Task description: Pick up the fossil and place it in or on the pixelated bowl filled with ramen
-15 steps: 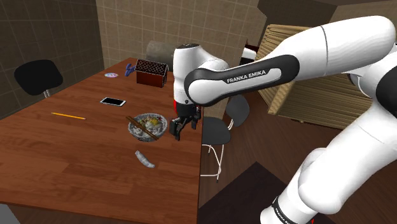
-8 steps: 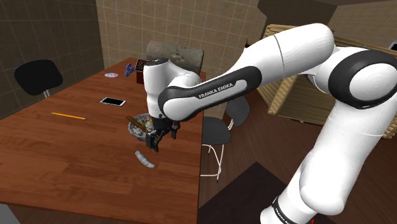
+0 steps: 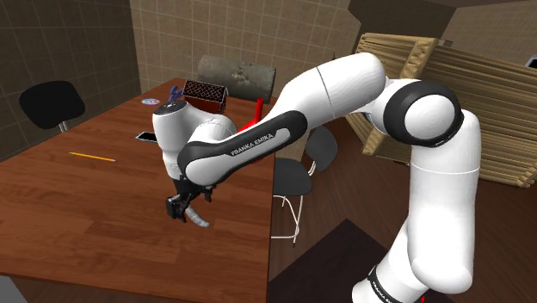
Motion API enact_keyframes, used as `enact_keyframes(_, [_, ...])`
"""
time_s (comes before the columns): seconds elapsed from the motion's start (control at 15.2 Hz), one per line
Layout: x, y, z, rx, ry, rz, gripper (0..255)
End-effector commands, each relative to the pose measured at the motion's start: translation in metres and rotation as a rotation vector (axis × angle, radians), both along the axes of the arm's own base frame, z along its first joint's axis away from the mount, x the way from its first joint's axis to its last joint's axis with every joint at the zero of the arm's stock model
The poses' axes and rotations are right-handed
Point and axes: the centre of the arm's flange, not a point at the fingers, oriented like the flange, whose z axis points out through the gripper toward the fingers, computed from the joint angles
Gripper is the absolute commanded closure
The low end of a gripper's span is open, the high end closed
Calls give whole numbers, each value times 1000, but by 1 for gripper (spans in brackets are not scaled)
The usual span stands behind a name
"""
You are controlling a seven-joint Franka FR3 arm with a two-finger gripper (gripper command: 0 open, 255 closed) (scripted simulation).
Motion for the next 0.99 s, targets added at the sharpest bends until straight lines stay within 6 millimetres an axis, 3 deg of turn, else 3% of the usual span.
enact_keyframes(0.0, [0, 1, -9, -1, -1, 2, 0])
enact_keyframes(0.33, [-1, -4, -38, -1, -1, 2, 0])
enact_keyframes(0.86, [-1, -4, -38, -1, -1, 2, 0])
enact_keyframes(0.92, [-1, -4, -38, -1, -1, 2, 255])
